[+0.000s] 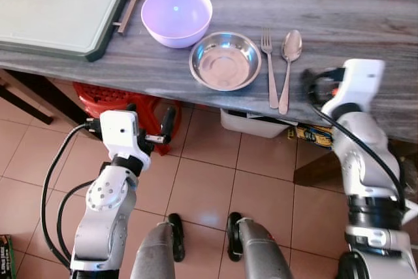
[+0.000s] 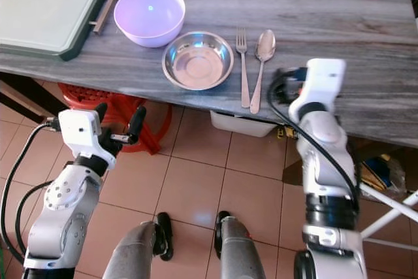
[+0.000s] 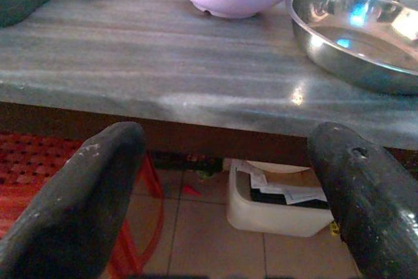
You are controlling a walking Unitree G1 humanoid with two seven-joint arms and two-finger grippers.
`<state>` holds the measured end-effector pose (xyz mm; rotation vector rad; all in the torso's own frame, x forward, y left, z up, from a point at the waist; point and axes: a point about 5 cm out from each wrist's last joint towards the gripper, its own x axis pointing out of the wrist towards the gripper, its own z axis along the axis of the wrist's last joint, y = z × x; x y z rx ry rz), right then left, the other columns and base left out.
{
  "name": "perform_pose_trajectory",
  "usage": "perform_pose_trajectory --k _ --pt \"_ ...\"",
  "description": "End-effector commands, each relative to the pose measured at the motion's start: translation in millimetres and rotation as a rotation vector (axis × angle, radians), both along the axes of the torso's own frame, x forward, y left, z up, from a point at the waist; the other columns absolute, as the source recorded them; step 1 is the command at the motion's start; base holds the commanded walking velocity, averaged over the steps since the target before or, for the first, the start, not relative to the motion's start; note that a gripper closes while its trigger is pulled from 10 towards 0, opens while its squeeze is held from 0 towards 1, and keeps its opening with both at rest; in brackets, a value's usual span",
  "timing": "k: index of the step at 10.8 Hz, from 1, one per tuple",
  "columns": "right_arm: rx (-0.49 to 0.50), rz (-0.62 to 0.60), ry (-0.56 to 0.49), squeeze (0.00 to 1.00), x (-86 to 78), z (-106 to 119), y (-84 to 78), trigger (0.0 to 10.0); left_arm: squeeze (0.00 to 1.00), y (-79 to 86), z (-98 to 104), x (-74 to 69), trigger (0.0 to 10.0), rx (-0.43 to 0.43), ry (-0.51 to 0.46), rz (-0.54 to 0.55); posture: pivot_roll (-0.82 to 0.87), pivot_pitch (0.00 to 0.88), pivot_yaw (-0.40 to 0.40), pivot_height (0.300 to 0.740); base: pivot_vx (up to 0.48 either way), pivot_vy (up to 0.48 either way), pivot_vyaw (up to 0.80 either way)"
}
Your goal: Setting the table
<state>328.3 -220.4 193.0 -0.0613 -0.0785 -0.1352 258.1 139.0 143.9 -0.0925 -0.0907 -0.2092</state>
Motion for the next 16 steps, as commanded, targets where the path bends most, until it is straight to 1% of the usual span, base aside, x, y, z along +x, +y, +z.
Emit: perform_pose_trajectory --k 1,2,3,4,5,6,7,8,9,11,12,13,15,16 --pt "-0.028 -0.039 -0.079 0.00 -6.5 9.1 -1.4 10.0 0.00 2.5 -2.6 -1.2 10.0 0.005 0.008 0.010 -0.01 0.292 0.024 0.740 0.000 0.000 0.00" --pt "-0.102 -0.053 -0.198 0.00 -14.8 23.1 5.3 10.0 0.00 3.6 -1.7 -1.3 10.0 0.002 0.004 0.014 -0.01 0.280 0.027 0.740 0.000 0.000 0.00" --pt "-0.126 -0.049 -0.235 0.00 -18.4 26.2 11.1 10.0 0.00 3.7 -3.1 -1.3 10.0 0.000 0.006 0.015 -0.02 0.264 0.029 0.740 0.000 0.000 0.00" --pt "-0.165 -0.025 -0.277 0.00 -23.4 27.8 23.2 10.0 0.00 3.3 -6.1 -0.4 10.0 -0.005 0.010 0.016 -0.02 0.238 0.031 0.740 0.000 0.000 0.00" --pt "-0.161 0.000 -0.280 0.00 -25.2 23.5 29.3 10.0 0.00 3.2 -6.3 1.3 10.0 -0.012 0.005 0.024 -0.02 0.218 0.027 0.740 0.000 0.000 0.00" --pt "-0.150 0.025 -0.267 0.00 -28.5 16.8 34.3 10.0 0.00 4.3 -4.3 4.2 10.0 -0.013 -0.001 0.042 -0.02 0.204 0.024 0.740 0.000 0.000 0.00" --pt "-0.141 0.059 -0.229 0.00 -36.4 0.1 41.4 10.0 0.00 10.7 -4.5 7.4 10.0 0.007 -0.010 0.102 -0.02 0.170 0.017 0.740 0.000 0.000 0.00" --pt "-0.140 0.066 -0.201 0.00 -42.3 -12.0 44.4 10.0 0.00 15.1 -5.9 9.0 10.0 0.010 -0.010 0.144 -0.02 0.141 0.012 0.740 0.000 0.000 0.00" --pt "-0.130 0.069 -0.180 0.00 -47.1 -21.9 46.5 10.0 0.00 18.3 -6.4 9.7 10.0 0.005 -0.017 0.162 -0.01 0.122 0.011 0.740 0.000 0.000 0.00" --pt "-0.122 0.078 -0.163 0.00 -45.9 -28.0 47.8 10.0 0.00 18.1 -6.9 12.1 10.0 0.004 -0.024 0.172 -0.02 0.106 0.012 0.740 0.000 0.000 0.00" --pt "-0.054 0.086 -0.127 0.00 -38.6 -31.4 46.6 10.0 0.00 16.3 -7.1 15.0 10.0 0.006 -0.031 0.159 -0.02 0.107 0.012 0.740 0.000 0.000 0.00" --pt "-0.022 0.148 -0.114 0.00 -34.2 -31.4 50.9 10.0 0.00 15.8 -7.1 16.0 10.0 0.009 -0.033 0.156 -0.03 0.118 0.012 0.740 0.000 0.000 0.00" --pt "0.048 0.224 -0.073 0.00 -32.6 -34.8 55.0 10.0 0.00 16.2 -8.3 12.9 10.0 0.016 -0.033 0.155 -0.02 0.137 0.011 0.740 0.000 0.000 0.00" --pt "0.090 0.215 -0.057 0.00 -32.9 -37.6 52.2 10.0 0.00 16.5 -8.8 11.7 10.0 0.019 -0.032 0.155 -0.02 0.146 0.013 0.740 0.000 0.000 0.00"
